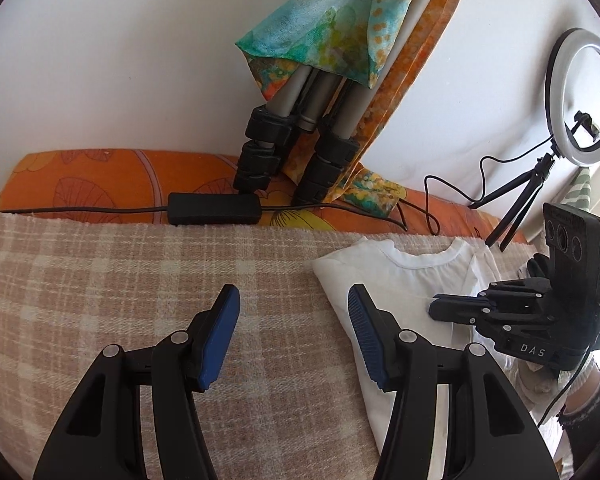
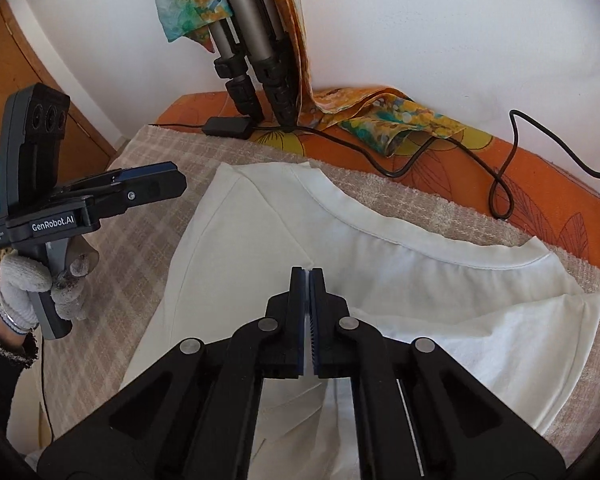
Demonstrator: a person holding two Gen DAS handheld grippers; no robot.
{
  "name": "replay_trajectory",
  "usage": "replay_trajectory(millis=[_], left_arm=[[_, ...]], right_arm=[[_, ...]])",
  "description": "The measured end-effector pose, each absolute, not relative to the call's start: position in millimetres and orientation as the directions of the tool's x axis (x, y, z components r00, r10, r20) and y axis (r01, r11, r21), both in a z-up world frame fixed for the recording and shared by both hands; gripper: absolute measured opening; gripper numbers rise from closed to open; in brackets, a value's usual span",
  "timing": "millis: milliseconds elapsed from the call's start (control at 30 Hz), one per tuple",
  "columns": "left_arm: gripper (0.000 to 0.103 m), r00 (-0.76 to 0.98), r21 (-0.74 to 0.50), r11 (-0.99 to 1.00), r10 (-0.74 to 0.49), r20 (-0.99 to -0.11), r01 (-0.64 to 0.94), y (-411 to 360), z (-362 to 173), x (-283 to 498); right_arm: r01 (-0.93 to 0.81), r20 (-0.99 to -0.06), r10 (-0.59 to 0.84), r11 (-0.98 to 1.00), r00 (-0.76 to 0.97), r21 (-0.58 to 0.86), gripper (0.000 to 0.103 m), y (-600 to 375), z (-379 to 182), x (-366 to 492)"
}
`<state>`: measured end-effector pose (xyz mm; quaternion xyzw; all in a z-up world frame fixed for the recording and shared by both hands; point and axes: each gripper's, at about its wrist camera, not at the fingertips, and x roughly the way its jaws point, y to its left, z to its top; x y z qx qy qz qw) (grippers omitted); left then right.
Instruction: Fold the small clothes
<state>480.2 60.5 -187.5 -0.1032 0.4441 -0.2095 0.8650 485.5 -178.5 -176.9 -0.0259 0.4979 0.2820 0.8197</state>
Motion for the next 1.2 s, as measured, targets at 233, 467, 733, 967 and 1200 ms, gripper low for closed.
replay_trajectory(millis=[233,467,733,967,1200], left_arm=[[0.054,0.504,-0.355,0.89,-0.455,-0.734,0.287,56.2,-192.3,476.2],[0.054,0.498,-0.261,0.91,-0.397,-0.771,0.321,27.5,-202.3,485.7],[0.026,0.485,-0.31,0.881,-0.46,-0.744,0.358,15.0,-193.5,496.6],[0.009,0.517,-0.265,0.891,-0.434,-0.738,0.369,4.7,-189.0,498.6],[0.053,0.477,-0.274,0.891,-0.43,-0.767,0.362,-1.2,-193.7,503.1]], right_arm=[[-0.478,-0.822,0.393,0.861,0.413,0.172,0.003,-186.6,-167.1,483.1],[-0.449,-0.792,0.439,0.861,0.423,0.238,0.021,-196.8,-151.3,482.1],[-0.307,-0.744,0.427,0.901,0.513,0.305,0.031,-285.7,-132.4,474.9],[-0.119,-0.748,0.421,0.898,0.513,0.423,0.038,-368.3,-166.3,484.5],[-0.083,-0.733,0.456,0.871,0.505,0.485,0.038,-373.9,-195.6,497.4]])
